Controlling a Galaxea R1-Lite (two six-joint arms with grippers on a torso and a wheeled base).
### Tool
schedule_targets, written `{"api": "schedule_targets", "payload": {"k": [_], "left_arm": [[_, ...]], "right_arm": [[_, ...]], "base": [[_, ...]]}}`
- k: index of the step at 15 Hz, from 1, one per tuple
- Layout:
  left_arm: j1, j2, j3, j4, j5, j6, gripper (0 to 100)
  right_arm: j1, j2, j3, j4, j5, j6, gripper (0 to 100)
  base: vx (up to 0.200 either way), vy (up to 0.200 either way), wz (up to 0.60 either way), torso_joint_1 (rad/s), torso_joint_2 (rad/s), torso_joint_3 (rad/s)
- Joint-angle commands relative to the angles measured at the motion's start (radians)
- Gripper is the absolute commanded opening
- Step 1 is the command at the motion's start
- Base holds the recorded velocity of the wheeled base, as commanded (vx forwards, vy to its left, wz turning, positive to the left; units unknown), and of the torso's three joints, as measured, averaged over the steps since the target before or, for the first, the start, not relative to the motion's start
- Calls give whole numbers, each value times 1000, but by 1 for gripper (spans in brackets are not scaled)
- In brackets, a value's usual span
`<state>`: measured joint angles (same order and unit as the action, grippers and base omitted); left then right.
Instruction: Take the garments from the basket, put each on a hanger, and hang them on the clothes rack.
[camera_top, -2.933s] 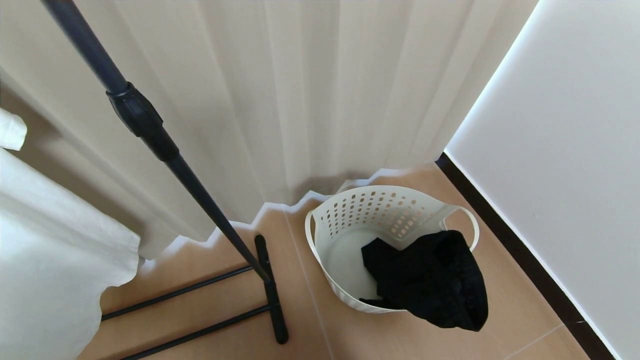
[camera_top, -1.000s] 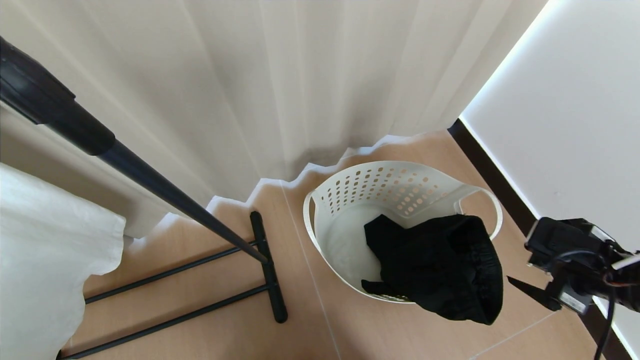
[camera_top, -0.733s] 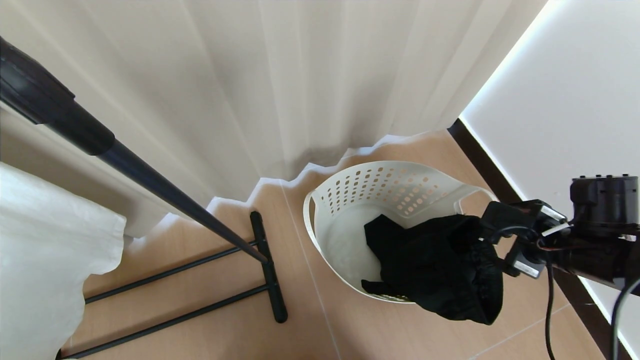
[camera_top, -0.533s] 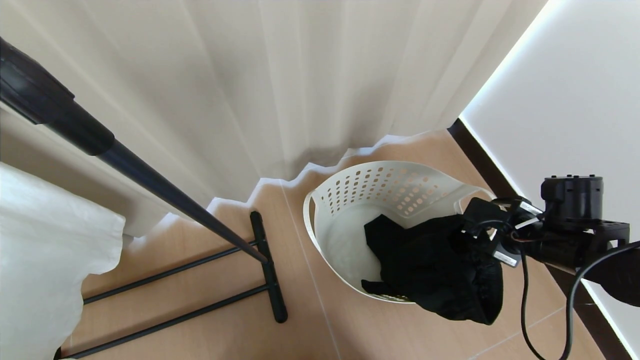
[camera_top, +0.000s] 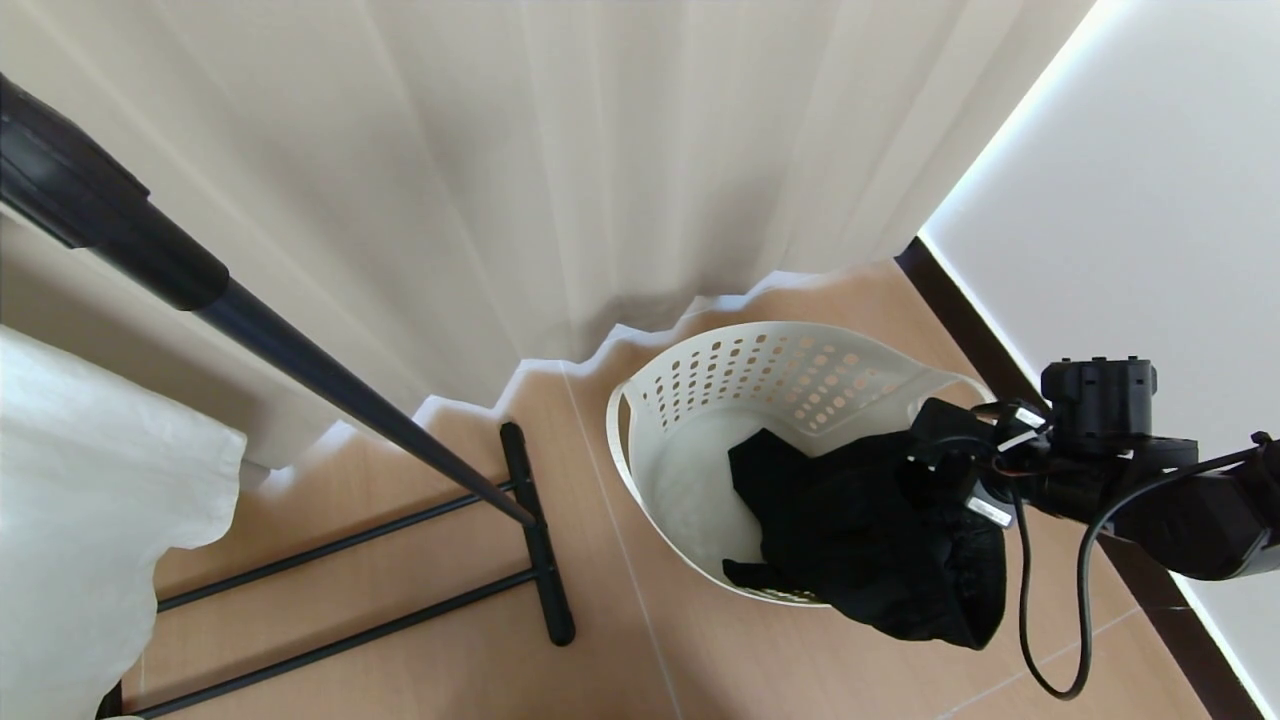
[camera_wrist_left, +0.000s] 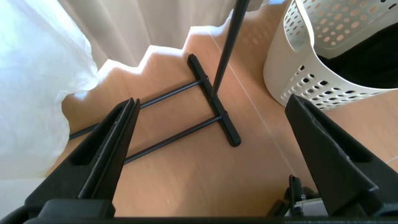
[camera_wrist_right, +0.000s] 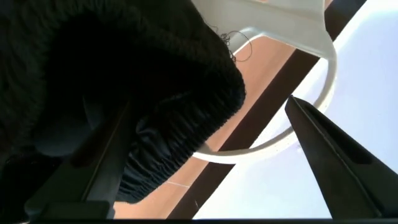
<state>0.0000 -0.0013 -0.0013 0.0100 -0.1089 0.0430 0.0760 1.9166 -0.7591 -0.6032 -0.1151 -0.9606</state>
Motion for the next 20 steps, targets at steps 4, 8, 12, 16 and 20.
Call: {"api": "schedule_targets", "payload": {"k": [4, 8, 12, 16, 20], "left_arm": [[0, 1, 0, 1, 0, 0, 100], [0, 1, 0, -1, 0, 0, 100], [0, 1, 0, 1, 0, 0, 100], [0, 1, 1, 1, 0, 0, 100], [0, 1, 0, 1, 0, 0, 100]], "right_arm": [[-2, 56, -2, -79, 5, 0, 100], [-2, 73, -6, -82, 5, 2, 100], [2, 81, -2, -82, 34, 42, 0], [4, 24, 84, -90, 92, 82, 0], [4, -102, 276, -329, 161, 253, 0]], "base": [[0, 0, 0, 0, 0, 0], [0, 0, 0, 0, 0, 0], [0, 0, 0, 0, 0, 0], [0, 0, 0, 0, 0, 0], [0, 0, 0, 0, 0, 0]]}}
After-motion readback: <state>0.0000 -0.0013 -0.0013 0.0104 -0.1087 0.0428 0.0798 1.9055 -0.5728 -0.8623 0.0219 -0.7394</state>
